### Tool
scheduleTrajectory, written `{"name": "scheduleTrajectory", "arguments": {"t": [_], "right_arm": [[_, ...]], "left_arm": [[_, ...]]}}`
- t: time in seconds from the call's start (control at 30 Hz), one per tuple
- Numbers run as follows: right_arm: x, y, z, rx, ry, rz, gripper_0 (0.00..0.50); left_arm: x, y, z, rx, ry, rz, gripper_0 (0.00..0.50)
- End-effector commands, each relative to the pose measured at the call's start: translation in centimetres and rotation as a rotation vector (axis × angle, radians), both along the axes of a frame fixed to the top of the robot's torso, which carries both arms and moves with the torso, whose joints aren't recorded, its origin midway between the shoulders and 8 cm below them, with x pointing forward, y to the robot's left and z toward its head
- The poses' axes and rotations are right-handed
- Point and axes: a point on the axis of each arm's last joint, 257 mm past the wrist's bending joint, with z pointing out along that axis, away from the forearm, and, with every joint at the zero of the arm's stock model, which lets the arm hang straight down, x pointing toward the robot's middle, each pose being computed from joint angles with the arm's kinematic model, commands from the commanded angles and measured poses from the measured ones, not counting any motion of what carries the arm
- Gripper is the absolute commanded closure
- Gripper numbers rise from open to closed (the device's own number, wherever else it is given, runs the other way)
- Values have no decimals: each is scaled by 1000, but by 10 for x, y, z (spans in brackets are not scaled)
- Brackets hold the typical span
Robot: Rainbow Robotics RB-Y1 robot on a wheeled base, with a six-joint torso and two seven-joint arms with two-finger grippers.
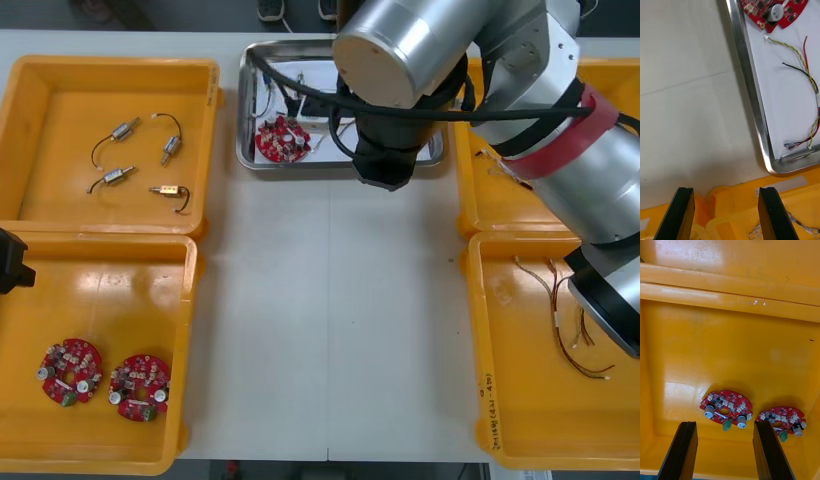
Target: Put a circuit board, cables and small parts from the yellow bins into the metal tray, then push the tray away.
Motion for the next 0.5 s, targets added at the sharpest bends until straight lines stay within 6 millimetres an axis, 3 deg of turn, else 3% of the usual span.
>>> {"name": "scheduleTrajectory", "arguments": {"t": [0.03, 0.2, 0.23, 0.43, 0.5], "right_arm": [[-4, 3, 22, 193, -59, -112, 12], [-9, -4, 32, 326, -105, -217, 28], [-11, -9, 31, 356, -103, -250, 48], [-22, -48, 22, 489, -95, -419, 49], [-26, -61, 21, 525, -87, -468, 18]], "left_arm": [[-3, 15, 15, 88, -17, -70, 65], [-3, 15, 15, 88, -17, -70, 67], [-3, 15, 15, 88, -17, -70, 67], [-3, 15, 15, 88, -17, -70, 67], [-3, 15, 15, 88, -17, -70, 68]]}}
